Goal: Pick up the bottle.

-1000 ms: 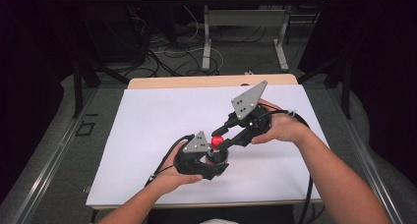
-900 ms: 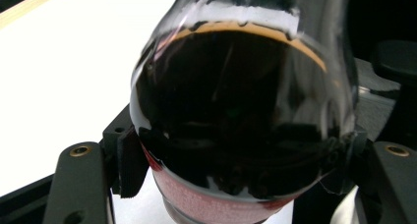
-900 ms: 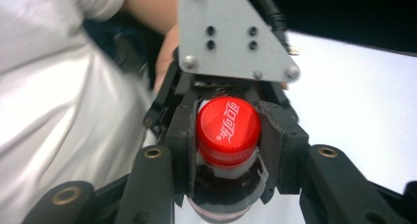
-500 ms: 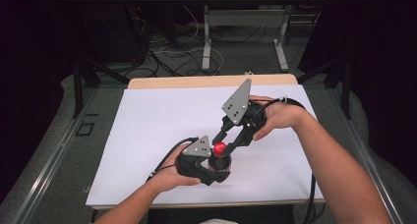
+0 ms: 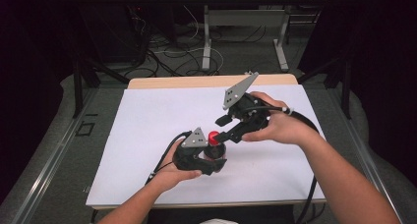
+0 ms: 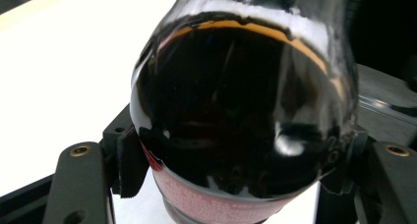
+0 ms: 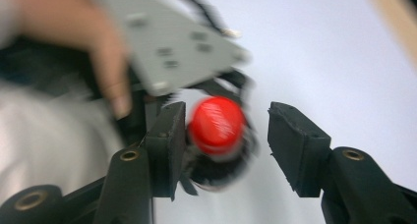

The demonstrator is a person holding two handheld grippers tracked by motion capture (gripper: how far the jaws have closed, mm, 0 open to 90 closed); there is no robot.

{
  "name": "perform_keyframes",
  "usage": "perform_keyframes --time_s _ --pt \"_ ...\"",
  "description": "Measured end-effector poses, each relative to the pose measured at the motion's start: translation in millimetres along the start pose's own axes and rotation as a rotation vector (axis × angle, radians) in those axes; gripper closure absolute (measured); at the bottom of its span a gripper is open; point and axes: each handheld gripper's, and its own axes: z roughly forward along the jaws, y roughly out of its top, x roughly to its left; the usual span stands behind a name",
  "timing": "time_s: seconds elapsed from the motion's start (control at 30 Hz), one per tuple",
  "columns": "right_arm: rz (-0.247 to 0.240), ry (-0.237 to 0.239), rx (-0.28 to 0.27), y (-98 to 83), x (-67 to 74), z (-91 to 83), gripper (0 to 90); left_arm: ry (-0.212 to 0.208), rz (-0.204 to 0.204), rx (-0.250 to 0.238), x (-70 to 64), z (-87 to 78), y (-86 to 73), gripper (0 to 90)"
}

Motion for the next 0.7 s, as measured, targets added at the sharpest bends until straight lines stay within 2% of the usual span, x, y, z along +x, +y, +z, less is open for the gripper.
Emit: perform_keyframes --time_s 0.03,0.1,0.13,0.17,0.2,0.23,0.27,0.4,0.43,0.5,0.57,0.6,0.67,0.7 --pt "0.063 -0.045 0.004 0.7 3.7 0.1 49.2 0.018 -0.01 0.004 0.4 0.3 0.1 29.4" --pt "0.216 -0.083 0.011 1.4 8.8 -0.3 49.1 0.056 -0.03 -0.005 -0.1 2.3 -0.3 29.4" --pt "0.254 -0.101 0.007 1.5 10.2 0.3 49.1 0.056 -0.03 -0.005 -0.1 2.3 -0.3 29.4" --pt "0.28 -0.117 -0.002 1.9 12.1 0.8 49.4 0.089 -0.032 -0.006 0.4 3.9 0.0 29.4" --pt "0.297 -0.128 -0.007 2.1 13.7 1.2 50.3 0.099 -0.038 0.003 0.3 3.9 0.5 29.4" --pt "0.309 -0.138 -0.009 2.3 15.2 2.2 51.5 0.104 -0.063 0.006 -0.8 4.6 0.6 29.4" --pt "0.312 -0.134 -0.01 2.2 16.0 4.4 52.5 0.125 -0.056 -0.012 -0.4 6.4 0.7 29.4" --pt "0.327 -0.174 0.005 1.9 15.1 14.8 54.0 0.124 -0.054 -0.016 0.1 7.1 1.1 29.4" --pt "0.331 -0.166 0.003 1.5 13.5 17.3 54.1 0.122 -0.052 -0.01 -0.1 6.9 1.4 29.4" --pt "0.37 -0.148 0.017 1.6 12.3 20.9 54.4 0.137 -0.042 -0.004 -1.1 7.4 1.6 29.4" --pt "0.39 -0.154 0.02 1.9 11.1 23.2 56.1 0.158 -0.043 -0.003 -2.2 9.2 1.3 29.4" --pt "0.422 -0.148 0.036 2.7 11.2 23.6 58.2 0.158 -0.043 -0.003 -2.2 9.2 1.3 29.4" --pt "0.439 -0.137 0.059 4.5 11.0 23.6 59.4 0.173 -0.043 0.001 -2.5 10.1 1.0 29.4" --pt "0.446 -0.154 0.051 4.8 11.7 25.0 59.7 0.167 -0.042 0.015 -2.0 9.1 1.4 29.4"
